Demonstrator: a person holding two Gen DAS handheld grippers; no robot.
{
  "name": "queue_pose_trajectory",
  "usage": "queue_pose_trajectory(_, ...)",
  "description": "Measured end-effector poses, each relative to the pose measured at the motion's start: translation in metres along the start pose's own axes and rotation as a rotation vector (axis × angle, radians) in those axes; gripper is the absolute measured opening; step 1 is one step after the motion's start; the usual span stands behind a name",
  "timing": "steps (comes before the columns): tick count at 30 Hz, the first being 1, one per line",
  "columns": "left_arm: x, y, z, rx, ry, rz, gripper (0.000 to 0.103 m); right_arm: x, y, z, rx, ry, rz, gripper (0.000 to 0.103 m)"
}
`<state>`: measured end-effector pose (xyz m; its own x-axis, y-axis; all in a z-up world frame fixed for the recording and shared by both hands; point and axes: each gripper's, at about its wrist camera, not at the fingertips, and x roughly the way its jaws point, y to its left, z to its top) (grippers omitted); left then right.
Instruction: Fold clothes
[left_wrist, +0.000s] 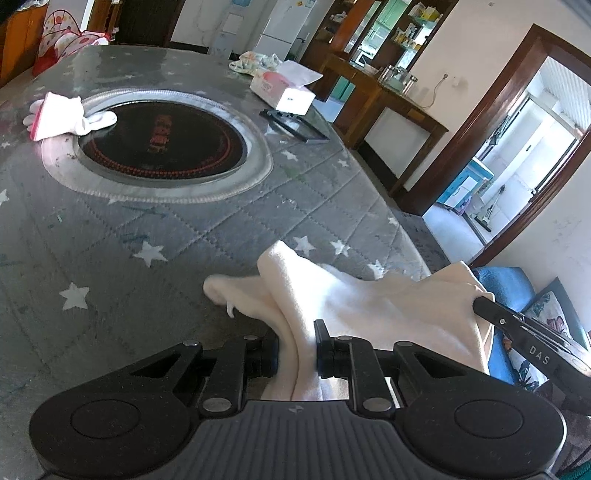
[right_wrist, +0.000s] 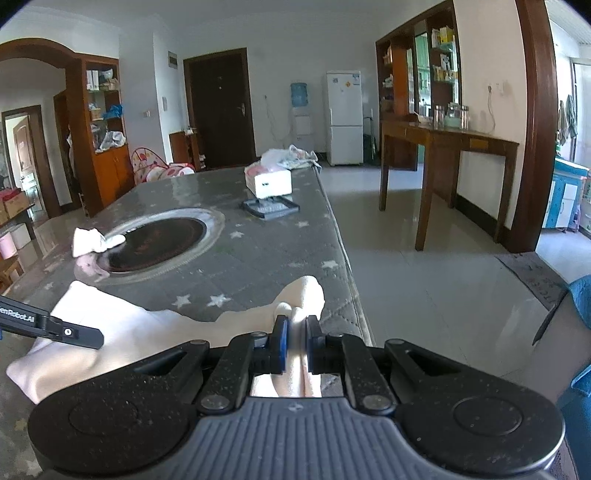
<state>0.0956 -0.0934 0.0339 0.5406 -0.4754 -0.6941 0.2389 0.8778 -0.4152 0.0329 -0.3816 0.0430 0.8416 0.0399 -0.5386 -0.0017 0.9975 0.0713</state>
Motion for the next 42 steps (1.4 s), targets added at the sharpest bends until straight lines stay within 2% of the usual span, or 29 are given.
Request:
queue_pose_trajectory(8,0.008,0.011,-0.003,-0.022,0.022,-0.009,0.021,0.024,-0.008,-0.009,0.018,0.056,-0.017,0.009)
queue_pose_trajectory(15,0.006,0.02,-0.005,-0.066,0.058,-0.054,0.02,0.037,-0.011,-0.015,0.033,0.108,-0.014,0.009)
queue_pose_trajectory(21,-0.001,0.031,-0.009,-0.083,0.131,-0.12,0.02,0.029,-0.011,-0.023,0.02,0.159,0.001,0.009)
queue_pose_trajectory(25,-0.008,0.033,-0.015,-0.053,0.146,-0.138,0.023,0.016,-0.012,-0.031,0.028,0.175,0.012,0.009)
queue_pose_trajectory(34,-0.026,0.025,-0.011,0.028,0.093,-0.074,0.035,-0.01,-0.013,-0.02,0.015,0.082,-0.01,0.011)
queue_pose_trajectory(35,-0.029,0.024,-0.01,0.033,0.081,-0.067,0.039,-0.011,-0.01,-0.019,0.009,0.075,0.001,0.011)
queue_pose_trajectory(42,-0.042,0.019,0.0,0.057,0.01,-0.039,0.039,-0.001,0.013,-0.014,-0.026,0.082,0.075,0.011)
